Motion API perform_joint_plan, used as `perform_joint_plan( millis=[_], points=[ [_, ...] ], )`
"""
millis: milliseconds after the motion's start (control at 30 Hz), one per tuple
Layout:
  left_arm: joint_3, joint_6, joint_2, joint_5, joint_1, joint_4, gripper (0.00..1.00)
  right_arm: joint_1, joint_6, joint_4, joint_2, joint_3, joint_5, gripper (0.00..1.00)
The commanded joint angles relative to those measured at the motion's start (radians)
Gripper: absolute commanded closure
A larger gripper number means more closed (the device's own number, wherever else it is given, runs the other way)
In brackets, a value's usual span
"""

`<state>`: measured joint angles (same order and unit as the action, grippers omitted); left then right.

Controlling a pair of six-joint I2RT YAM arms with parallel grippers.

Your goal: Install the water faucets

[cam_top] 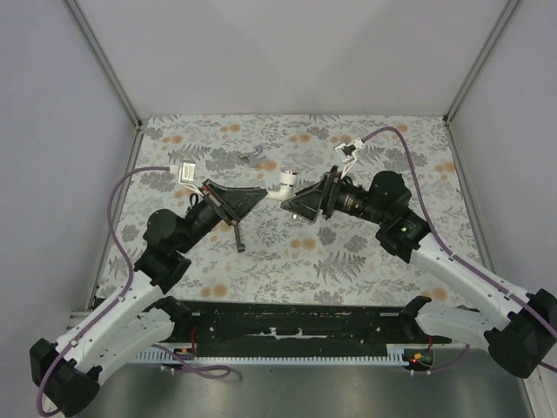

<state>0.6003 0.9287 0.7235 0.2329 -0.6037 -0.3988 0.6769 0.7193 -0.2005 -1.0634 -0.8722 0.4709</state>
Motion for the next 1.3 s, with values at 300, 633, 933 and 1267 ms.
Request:
perform_joint_plan(
  millis=[300,633,933,1267],
  points=[
    [0.004,0.117,0.071,0.051,-0.014,-0.25,0.98,-0.002,0.134,-0.336,-0.037,-0.011,0.172,0.35],
    [-0.01,0.125,0.08,0.056,-0.044,-0.278,0.98,-0.007,0.154,-0.375,-0.035,-0.011,0.175,0.5],
    [0.007,0.082,0.093,0.042,-0.048,-0.177,0.76,-0.062,0.062,-0.206,0.04,0.01,0.137,1.0],
    [0.225,-0.131,0.224,-0.079,-0.048,0.312,0.06,-0.109,-0.322,0.41,0.244,-0.054,-0.231,1.0]
  ],
)
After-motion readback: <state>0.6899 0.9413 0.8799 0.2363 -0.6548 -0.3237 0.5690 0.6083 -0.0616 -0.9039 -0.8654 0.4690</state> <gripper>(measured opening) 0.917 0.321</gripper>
